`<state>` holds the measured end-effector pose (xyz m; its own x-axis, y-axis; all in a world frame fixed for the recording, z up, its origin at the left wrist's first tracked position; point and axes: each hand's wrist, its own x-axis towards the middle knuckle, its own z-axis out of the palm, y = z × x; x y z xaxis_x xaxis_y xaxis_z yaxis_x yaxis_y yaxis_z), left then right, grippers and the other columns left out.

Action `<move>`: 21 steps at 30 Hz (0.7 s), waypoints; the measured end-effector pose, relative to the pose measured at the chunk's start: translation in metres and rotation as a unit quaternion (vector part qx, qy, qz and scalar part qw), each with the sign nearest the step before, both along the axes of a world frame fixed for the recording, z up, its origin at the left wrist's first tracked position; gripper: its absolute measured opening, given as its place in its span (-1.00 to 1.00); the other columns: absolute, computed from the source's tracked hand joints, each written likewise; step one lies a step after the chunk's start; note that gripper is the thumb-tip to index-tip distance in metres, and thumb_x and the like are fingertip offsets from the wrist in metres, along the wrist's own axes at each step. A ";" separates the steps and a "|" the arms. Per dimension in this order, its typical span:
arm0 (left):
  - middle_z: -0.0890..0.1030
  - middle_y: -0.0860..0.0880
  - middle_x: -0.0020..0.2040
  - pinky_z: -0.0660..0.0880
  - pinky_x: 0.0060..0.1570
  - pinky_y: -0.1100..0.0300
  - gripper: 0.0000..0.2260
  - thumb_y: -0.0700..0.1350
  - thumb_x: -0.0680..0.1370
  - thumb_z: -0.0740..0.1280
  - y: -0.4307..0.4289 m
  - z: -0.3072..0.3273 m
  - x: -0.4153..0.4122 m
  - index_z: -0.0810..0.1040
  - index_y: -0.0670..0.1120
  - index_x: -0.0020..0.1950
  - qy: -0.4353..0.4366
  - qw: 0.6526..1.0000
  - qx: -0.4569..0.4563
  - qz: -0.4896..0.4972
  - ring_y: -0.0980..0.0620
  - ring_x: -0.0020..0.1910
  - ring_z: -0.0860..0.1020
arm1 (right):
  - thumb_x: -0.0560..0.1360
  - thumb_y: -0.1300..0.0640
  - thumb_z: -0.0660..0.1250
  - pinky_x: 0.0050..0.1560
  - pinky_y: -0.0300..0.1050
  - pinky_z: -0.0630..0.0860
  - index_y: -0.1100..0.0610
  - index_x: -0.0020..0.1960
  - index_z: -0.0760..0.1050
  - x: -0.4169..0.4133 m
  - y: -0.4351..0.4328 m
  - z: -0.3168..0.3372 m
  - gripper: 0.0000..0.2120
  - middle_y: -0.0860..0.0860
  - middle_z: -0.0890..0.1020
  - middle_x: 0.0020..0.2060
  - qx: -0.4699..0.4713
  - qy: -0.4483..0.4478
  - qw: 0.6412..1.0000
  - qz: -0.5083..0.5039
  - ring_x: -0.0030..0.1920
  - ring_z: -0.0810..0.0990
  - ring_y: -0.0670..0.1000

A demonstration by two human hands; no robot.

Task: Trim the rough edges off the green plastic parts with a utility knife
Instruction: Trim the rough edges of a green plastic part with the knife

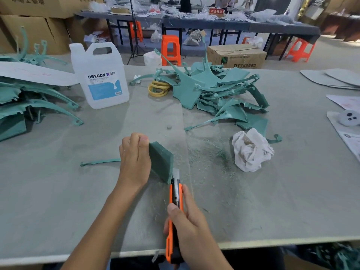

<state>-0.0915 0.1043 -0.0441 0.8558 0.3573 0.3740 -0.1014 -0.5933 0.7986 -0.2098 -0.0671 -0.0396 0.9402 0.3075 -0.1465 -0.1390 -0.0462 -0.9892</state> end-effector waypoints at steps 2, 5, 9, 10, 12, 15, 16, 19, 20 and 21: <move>0.36 0.13 -0.11 0.16 0.01 0.54 -0.71 0.17 0.61 -0.09 0.001 0.000 0.001 0.31 0.08 -0.12 -0.004 1.000 0.003 0.004 0.06 -0.01 0.26 | 0.65 0.04 0.23 -0.20 -0.26 0.47 -0.27 0.57 0.17 -0.001 0.000 0.012 -0.45 0.00 0.60 -0.33 0.018 -0.039 0.999 0.002 -0.32 0.54 -0.13; 0.37 0.11 -0.12 0.17 0.01 0.51 -0.74 0.14 0.63 -0.08 0.002 -0.002 0.000 0.29 0.11 -0.15 0.002 1.000 0.004 -0.004 0.03 -0.01 0.28 | 0.54 -0.04 0.24 -0.30 -0.16 0.51 -0.47 0.46 0.20 -0.001 -0.007 0.033 -0.42 0.04 0.59 -0.33 0.071 -0.044 0.996 0.010 -0.36 0.53 -0.07; 0.43 0.00 0.01 0.23 0.15 0.25 -0.65 0.20 0.61 -0.05 0.001 -0.002 -0.001 0.46 0.10 -0.09 0.018 0.999 -0.012 0.023 0.02 0.10 0.28 | 0.56 -0.02 0.30 -0.45 -0.12 0.49 -0.53 0.35 0.31 0.011 -0.023 0.032 -0.49 0.08 0.58 -0.34 0.114 -0.027 0.993 -0.027 -0.46 0.48 0.06; 0.45 -0.04 0.08 0.23 0.19 0.16 -0.60 0.23 0.61 -0.03 -0.001 -0.001 -0.002 0.55 0.09 -0.04 0.013 0.998 0.006 0.054 0.03 0.14 0.27 | 0.61 0.01 0.31 -0.46 -0.11 0.48 -0.54 0.32 0.34 0.015 -0.027 0.026 -0.52 0.09 0.57 -0.35 0.109 -0.022 0.993 -0.046 -0.47 0.47 0.08; 0.49 -0.08 0.12 0.23 0.18 0.14 -0.61 0.23 0.63 0.05 -0.003 0.001 -0.006 0.62 0.11 0.06 -0.036 0.994 0.058 0.086 0.06 0.14 0.27 | 0.66 0.11 0.25 -0.45 -0.11 0.45 -0.56 0.25 0.38 0.021 -0.034 0.011 -0.49 0.10 0.56 -0.36 0.089 -0.015 0.993 -0.072 -0.47 0.44 0.08; 0.48 -0.03 0.11 0.35 0.14 0.33 -0.60 0.31 0.62 0.09 -0.010 0.001 -0.015 0.50 0.23 0.34 -0.033 0.999 -0.008 -0.014 0.27 0.08 0.37 | 0.67 0.10 0.25 -0.39 -0.08 0.45 -0.56 0.24 0.39 0.024 -0.043 -0.006 -0.50 0.11 0.56 -0.36 0.074 -0.006 0.994 -0.086 -0.44 0.44 0.08; 0.44 0.02 0.13 0.33 0.13 0.38 -0.51 0.41 0.56 0.08 -0.014 -0.001 -0.018 0.39 0.28 0.43 -0.003 0.999 -0.030 -0.042 0.35 0.11 0.37 | 0.65 0.04 0.28 -0.37 -0.06 0.45 -0.56 0.26 0.37 0.024 -0.045 -0.009 -0.54 0.11 0.56 -0.35 0.073 -0.005 0.993 -0.088 -0.43 0.44 0.08; 0.28 0.12 0.17 0.30 0.10 0.34 -0.07 0.63 0.28 0.24 -0.028 -0.007 -0.025 0.03 0.34 0.55 0.050 0.997 -0.024 -0.048 0.33 0.16 0.32 | 0.57 -0.08 0.31 -0.35 -0.03 0.49 -0.59 0.29 0.32 0.024 -0.048 -0.012 -0.54 0.11 0.57 -0.34 0.063 -0.010 0.994 -0.085 -0.41 0.47 0.10; 0.23 0.14 0.20 0.31 0.15 0.28 0.02 0.63 0.22 0.30 -0.031 -0.008 -0.026 -0.02 0.33 0.55 0.052 0.998 -0.005 -0.035 0.23 0.22 0.31 | 0.60 -0.10 0.32 -0.34 -0.02 0.50 -0.59 0.31 0.31 0.023 -0.049 -0.012 -0.55 0.12 0.58 -0.33 0.059 -0.013 0.995 -0.083 -0.41 0.49 0.10; 0.20 0.15 0.23 0.31 0.20 0.19 0.06 0.61 0.20 0.36 -0.033 -0.008 -0.025 -0.05 0.31 0.55 0.048 0.998 0.013 -0.024 0.13 0.30 0.27 | 0.60 -0.14 0.32 -0.32 0.00 0.51 -0.59 0.33 0.30 0.023 -0.050 -0.012 -0.56 0.13 0.59 -0.33 0.054 -0.016 0.995 -0.081 -0.40 0.50 0.10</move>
